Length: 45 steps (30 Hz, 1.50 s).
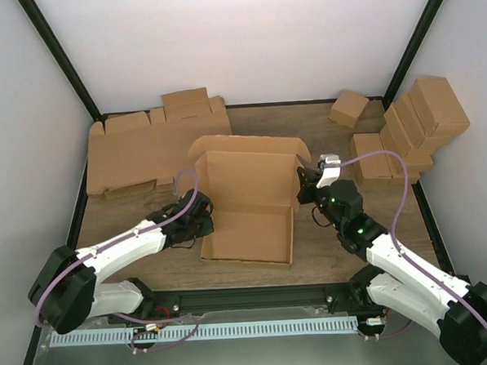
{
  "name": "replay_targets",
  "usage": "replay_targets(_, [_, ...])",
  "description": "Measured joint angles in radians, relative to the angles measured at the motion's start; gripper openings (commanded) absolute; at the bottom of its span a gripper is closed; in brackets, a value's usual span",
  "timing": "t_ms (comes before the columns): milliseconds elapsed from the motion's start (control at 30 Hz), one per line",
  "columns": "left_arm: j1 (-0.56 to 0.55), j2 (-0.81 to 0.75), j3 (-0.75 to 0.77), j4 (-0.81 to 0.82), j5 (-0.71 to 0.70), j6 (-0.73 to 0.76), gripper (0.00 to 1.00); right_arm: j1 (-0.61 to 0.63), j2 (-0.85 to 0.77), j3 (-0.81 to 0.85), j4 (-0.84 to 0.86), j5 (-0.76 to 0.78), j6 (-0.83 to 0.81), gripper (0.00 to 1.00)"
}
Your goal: Fold the paper box
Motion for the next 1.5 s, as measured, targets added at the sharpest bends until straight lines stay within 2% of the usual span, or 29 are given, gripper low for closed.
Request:
replay_targets(167, [-0.002,0.004,0.0,0.007,-0.055,-0.01,0.04,0.013,0.003,0.0,-0.006,-0.003,0.063,0.01])
replay_targets(400, [-0.008,0.047,0.008,0.095,-0.052,-0.003,0.04,0.053,-0.021,0.024,-0.075,0.18,0.06,0.01])
replay_targets(567, [-0.051,0.202,0.143,0.172,-0.03,0.027,0.04,0.048,-0.078,0.022,-0.073,0.337,0.006,0.01])
replay_targets(800, [-0.057,0.435,0.364,0.216,-0.032,0.089,0.04,0.019,-0.041,-0.019,0.089,0.507,-0.044,0.01])
replay_targets(1033, [0.012,0.602,0.543,0.243,0.005,0.126,0.04,-0.148,0.114,-0.03,0.26,0.432,-0.04,0.01])
replay_targets(1200, [0.042,0.637,0.565,0.247,0.027,0.122,0.05,-0.166,0.207,0.003,0.292,0.369,0.007,0.01])
replay_targets(1367, [0.045,0.631,0.54,0.286,0.046,0.095,0.13,-0.171,0.216,0.002,0.315,0.328,0.023,0.01])
replay_targets(1500, [0.046,0.599,0.477,0.353,0.051,0.068,0.28,-0.175,0.224,-0.027,0.366,0.296,0.024,0.01])
